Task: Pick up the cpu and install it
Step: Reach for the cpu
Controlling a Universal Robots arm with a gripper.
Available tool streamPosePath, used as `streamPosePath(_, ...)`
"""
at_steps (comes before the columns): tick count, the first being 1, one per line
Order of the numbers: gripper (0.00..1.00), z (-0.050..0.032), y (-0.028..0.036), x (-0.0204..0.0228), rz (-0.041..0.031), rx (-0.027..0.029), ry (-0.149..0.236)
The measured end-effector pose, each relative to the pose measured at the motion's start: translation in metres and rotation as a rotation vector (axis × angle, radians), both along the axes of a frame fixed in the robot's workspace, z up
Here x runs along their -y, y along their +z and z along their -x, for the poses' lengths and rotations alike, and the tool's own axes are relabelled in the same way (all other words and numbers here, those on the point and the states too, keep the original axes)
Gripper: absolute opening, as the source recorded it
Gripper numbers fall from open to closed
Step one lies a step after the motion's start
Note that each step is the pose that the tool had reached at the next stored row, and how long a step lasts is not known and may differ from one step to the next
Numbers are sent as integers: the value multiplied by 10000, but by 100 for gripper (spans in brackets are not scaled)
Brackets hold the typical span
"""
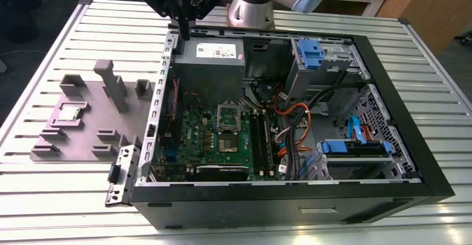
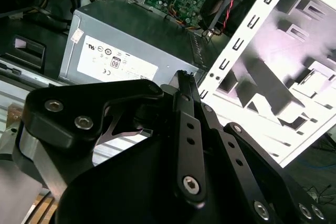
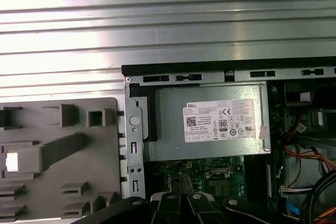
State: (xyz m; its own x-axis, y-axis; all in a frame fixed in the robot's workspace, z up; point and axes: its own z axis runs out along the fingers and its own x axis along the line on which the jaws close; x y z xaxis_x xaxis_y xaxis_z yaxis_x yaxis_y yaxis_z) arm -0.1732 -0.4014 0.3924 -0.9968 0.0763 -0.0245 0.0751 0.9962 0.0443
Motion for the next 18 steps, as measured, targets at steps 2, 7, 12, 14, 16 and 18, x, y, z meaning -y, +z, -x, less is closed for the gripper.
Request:
streamPosePath(2,11,17,0,0,0,0,0)
streamPosePath(7,11,63,0,0,0,0,1)
streamPosePath(12,11,115,-1,0,0,0,0)
streamPosePath(14,11,138,-1,0,0,0,0)
streamPosePath(16,11,161,-1,0,0,0,0)
streamPosePath(18,11,183,-2,0,-1,0,0)
